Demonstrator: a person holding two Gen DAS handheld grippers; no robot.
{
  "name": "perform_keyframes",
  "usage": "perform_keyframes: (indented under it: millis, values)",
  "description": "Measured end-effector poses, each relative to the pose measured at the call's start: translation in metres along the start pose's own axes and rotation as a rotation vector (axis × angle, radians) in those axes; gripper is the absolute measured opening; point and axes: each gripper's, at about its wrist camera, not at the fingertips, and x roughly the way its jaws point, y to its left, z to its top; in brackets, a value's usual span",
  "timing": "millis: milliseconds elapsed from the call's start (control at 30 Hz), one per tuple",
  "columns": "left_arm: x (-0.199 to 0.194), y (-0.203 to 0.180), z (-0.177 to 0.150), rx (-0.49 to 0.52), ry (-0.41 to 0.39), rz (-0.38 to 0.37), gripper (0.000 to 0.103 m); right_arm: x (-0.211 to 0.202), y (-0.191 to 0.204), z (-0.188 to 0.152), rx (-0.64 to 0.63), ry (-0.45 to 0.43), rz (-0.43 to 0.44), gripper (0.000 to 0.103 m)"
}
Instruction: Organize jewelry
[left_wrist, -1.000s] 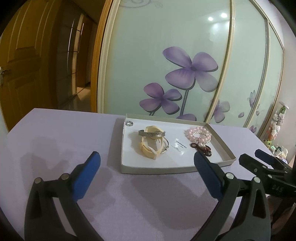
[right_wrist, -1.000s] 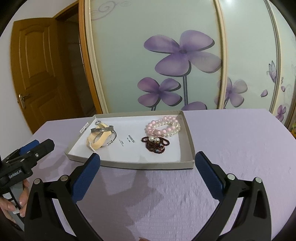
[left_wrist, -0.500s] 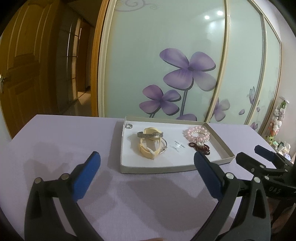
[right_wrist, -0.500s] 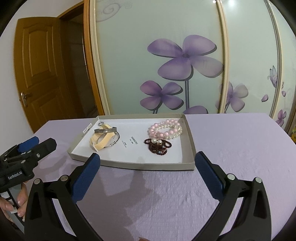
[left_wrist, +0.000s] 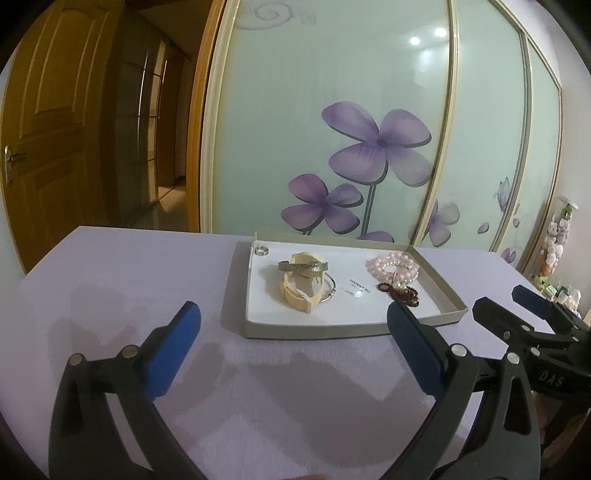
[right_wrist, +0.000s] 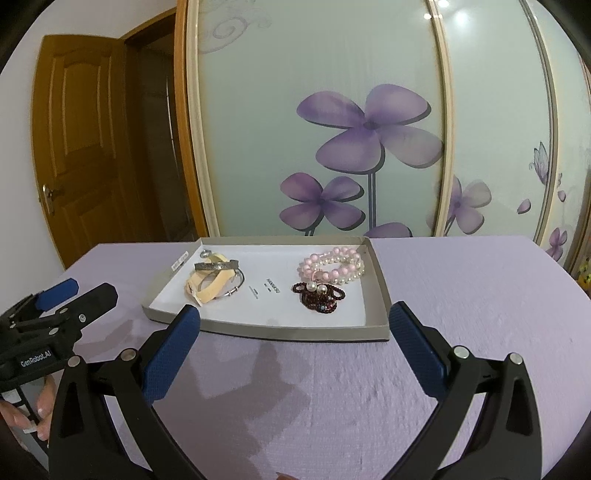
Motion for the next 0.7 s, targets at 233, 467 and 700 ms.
perform_keyframes:
  millis: [233, 467, 700]
  values:
    - [-0.0075, -0.0020, 0.0019, 0.001, -0.049, 0.009, 0.101, -0.0039, -0.0004, -0.0003, 0.001, -0.046, -0.009, 0.102]
    - [-0.0101, -0.0065, 0.0006, 0.023, -0.077, 0.028, 0.101, -0.0039, 0.0024, -0.0018, -0.008, -0.060, -0.011, 0.102]
    - [-0.0096, -0.0074, -0.0015, 0.028, -0.077, 0.034, 0.101, -0.0032, 0.0030, -0.0029, -0.007, -0.066, -0.020, 0.102]
